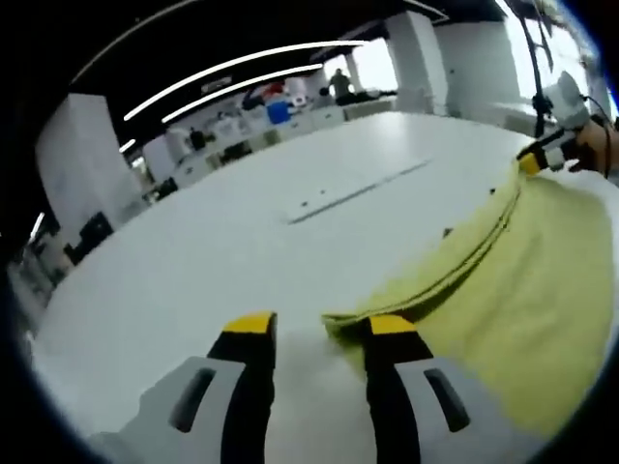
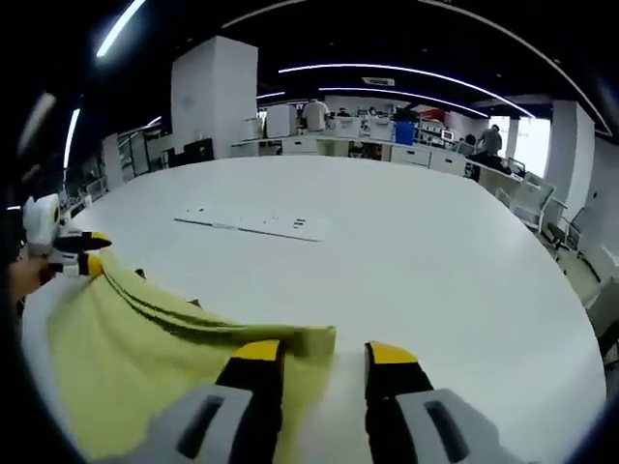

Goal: Fold the garment on the visible template until the final outline fits inside the template.

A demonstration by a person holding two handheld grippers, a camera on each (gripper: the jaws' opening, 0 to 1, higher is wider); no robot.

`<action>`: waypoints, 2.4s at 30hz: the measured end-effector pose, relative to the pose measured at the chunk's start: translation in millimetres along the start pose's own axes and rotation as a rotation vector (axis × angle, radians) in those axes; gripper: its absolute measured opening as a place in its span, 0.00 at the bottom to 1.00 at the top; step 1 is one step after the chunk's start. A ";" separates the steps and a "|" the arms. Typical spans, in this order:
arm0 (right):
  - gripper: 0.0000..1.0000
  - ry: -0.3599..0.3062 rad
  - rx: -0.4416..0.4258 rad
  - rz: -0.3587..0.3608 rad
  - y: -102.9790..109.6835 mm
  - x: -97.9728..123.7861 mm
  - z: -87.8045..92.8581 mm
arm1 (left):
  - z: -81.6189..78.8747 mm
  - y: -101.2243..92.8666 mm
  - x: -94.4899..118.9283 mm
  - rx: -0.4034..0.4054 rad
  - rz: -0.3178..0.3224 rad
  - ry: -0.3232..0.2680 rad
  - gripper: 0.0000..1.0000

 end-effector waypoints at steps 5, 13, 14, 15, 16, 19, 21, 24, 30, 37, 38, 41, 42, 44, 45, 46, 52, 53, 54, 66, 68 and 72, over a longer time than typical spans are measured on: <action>0.32 0.010 -0.023 0.007 -3.1 -1.4 -5.9 | -2.1 9.9 9.0 0.004 -0.029 -0.003 0.39; 0.44 0.057 -0.067 -0.039 2.0 11.4 -6.2 | -5.3 8.1 27.2 0.088 -0.018 -0.018 0.52; 0.47 0.061 -0.068 -0.045 2.5 15.6 -6.7 | -7.7 6.4 30.9 0.093 -0.011 -0.025 0.53; 0.49 0.064 -0.069 -0.048 2.4 18.3 -7.2 | -9.2 5.0 33.4 0.097 -0.009 -0.027 0.55; 0.52 0.069 -0.074 -0.053 3.4 22.3 -7.5 | -10.8 3.3 36.1 0.100 -0.006 -0.030 0.58; 0.58 0.078 -0.080 -0.074 3.4 35.9 -10.0 | -16.9 -2.5 43.9 0.114 0.024 -0.053 0.66; 0.60 0.080 -0.070 -0.082 3.5 46.1 -10.7 | -19.2 -6.8 50.5 0.120 0.040 -0.060 0.70; 0.63 0.084 -0.064 -0.113 6.9 60.2 -11.8 | -19.6 -14.6 60.6 0.105 0.055 -0.051 0.78; 0.65 0.088 -0.045 -0.157 11.6 90.6 -4.3 | -12.6 -21.2 80.5 0.090 0.083 -0.027 0.84; 0.63 0.099 -0.026 -0.208 16.6 115.5 8.5 | -4.9 -33.2 99.3 0.073 0.124 -0.034 0.92; 0.63 0.102 -0.019 -0.212 16.5 118.6 11.5 | -0.8 -36.1 101.2 0.072 0.133 -0.026 0.93; 0.62 0.108 0.004 -0.224 16.7 127.2 18.3 | 9.6 -40.1 103.9 0.068 0.151 -0.007 0.94; 0.62 0.110 0.008 -0.227 16.9 129.5 19.7 | 11.5 -41.0 104.7 0.069 0.154 -0.006 0.94; 0.62 0.116 0.013 -0.238 17.8 135.2 23.5 | 15.8 -45.3 109.2 0.075 0.168 -0.004 0.94; 0.62 0.119 0.015 -0.244 18.6 137.8 25.3 | 16.2 -48.3 110.8 0.080 0.181 -0.014 0.94; 0.62 0.122 0.019 -0.252 19.2 140.4 27.1 | 17.3 -51.2 112.1 0.085 0.194 -0.016 0.94; 0.62 0.137 0.031 -0.281 23.0 157.3 40.5 | 30.6 -63.0 122.2 0.091 0.233 -0.002 0.88; 0.61 0.140 0.031 -0.284 23.7 161.2 44.5 | 34.4 -65.6 124.5 0.086 0.243 0.002 0.87; 0.61 0.141 0.031 -0.289 24.0 162.7 46.1 | 35.9 -66.6 125.5 0.088 0.247 0.002 0.85; 0.44 0.176 0.075 -0.317 22.4 179.3 76.0 | 53.7 -88.0 131.9 0.053 0.334 0.019 0.64; 0.41 0.176 0.077 -0.316 20.9 176.8 79.4 | 57.2 -89.8 130.3 0.049 0.343 0.026 0.60; 0.35 0.186 0.090 -0.330 20.7 175.7 87.4 | 66.8 -96.4 130.5 0.022 0.371 0.065 0.54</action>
Point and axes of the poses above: the point that each gripper's makers call its tool centre point, and the gripper's own axes: x roughly backward along the fingers, y roughly to its left, z roughly out of its underside, the point moved 1 cm from there along x, roughly backward along the fingers, and after that the axes turned 14 degrees about z, right-handed, at the moved point
